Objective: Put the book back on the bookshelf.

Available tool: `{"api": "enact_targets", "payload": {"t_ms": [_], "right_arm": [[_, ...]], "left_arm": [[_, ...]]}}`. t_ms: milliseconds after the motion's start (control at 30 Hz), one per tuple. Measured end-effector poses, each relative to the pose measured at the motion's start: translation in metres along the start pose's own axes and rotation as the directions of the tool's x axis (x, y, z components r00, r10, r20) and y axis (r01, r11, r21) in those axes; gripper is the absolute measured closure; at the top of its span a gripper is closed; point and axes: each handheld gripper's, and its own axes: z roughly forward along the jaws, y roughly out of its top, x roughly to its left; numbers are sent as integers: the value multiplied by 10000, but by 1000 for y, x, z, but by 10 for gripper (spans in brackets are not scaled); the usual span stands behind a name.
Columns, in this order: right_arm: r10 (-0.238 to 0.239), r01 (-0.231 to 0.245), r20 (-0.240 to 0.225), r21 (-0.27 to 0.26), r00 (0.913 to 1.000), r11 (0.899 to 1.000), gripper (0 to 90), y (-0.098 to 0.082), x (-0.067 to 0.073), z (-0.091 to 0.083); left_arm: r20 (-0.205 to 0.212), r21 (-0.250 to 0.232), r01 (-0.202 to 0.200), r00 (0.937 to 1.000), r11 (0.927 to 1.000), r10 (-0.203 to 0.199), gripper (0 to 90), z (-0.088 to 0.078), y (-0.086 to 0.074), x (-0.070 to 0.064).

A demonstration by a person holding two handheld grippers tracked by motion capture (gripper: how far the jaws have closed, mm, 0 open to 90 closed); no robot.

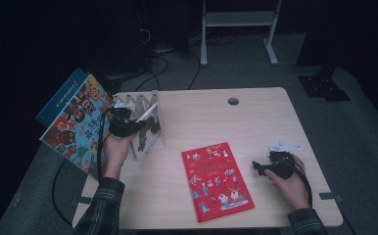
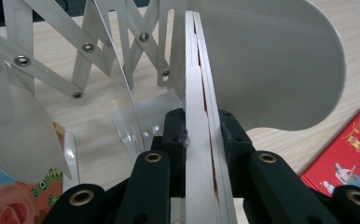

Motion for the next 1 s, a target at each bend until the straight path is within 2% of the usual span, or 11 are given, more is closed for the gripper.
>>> {"api": "enact_targets", "payload": {"t_ms": [167,467,600,667,867,933,1000], "right_arm": [[4,-4,3,-3,10000,10000,153,0,0,0],[4,-4,4,0,10000,10000,153,0,0,0],[0,0,2,-1,10000,10000,153,0,0,0],[2,-2,3,-3,10000,10000,153,0,0,0],[-6,6,3,0,10000,10000,153,0,0,0],[4,-4,3,-2,10000,10000,153,0,0,0],[1,-1,3,-3,10000,10000,153,0,0,0]], "left_arm": [[-70,164,-142,9999,9998,143,757,3,-2,-1],[-77,566,8,10000,9984,-3,754,11,-8,2],[41,561,42,10000,9984,-44,739,10,-9,2],[132,684,60,9999,9976,-69,658,11,-10,2],[197,984,-285,9995,9947,267,472,8,-18,2],[498,1054,-357,9983,9938,305,405,3,-23,4],[746,1139,-222,9971,9932,137,351,-1,-27,5]]}}
